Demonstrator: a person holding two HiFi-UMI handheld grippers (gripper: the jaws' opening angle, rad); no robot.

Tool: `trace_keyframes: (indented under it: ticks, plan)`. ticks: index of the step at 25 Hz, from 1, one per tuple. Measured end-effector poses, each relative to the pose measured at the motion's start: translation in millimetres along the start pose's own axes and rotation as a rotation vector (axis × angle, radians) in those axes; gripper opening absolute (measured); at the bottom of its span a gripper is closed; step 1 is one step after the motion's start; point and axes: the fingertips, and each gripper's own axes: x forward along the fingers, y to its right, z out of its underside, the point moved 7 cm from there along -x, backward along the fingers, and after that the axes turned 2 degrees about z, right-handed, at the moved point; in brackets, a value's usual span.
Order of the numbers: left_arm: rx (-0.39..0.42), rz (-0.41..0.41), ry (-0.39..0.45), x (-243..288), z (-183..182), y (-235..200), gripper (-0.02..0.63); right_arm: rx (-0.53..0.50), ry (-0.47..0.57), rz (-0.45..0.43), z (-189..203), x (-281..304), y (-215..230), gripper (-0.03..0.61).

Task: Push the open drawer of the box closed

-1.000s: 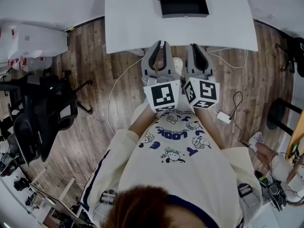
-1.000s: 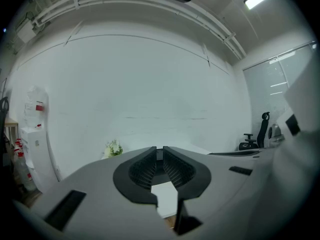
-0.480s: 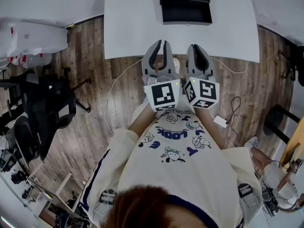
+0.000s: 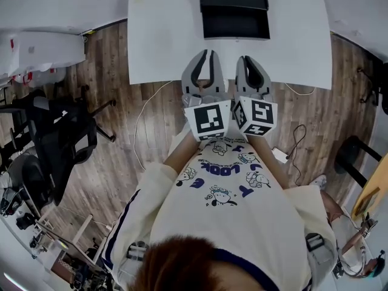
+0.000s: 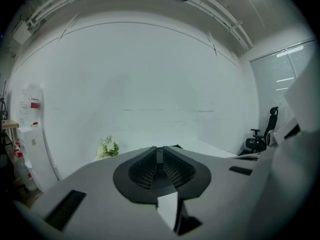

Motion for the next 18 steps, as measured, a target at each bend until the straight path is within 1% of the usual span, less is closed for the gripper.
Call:
trace_keyframes:
  ticks: [8, 18]
  plan:
    - [-0.005, -0.001, -0.036, 31, 4, 0, 0.049, 0.008, -0.060, -0.022, 3, 32, 13, 0.051]
    - [-0.014, -0.036, -0.076, 67, 13, 4, 0.049, 0.014, -0.119, -0.077, 5, 66, 33, 0.051]
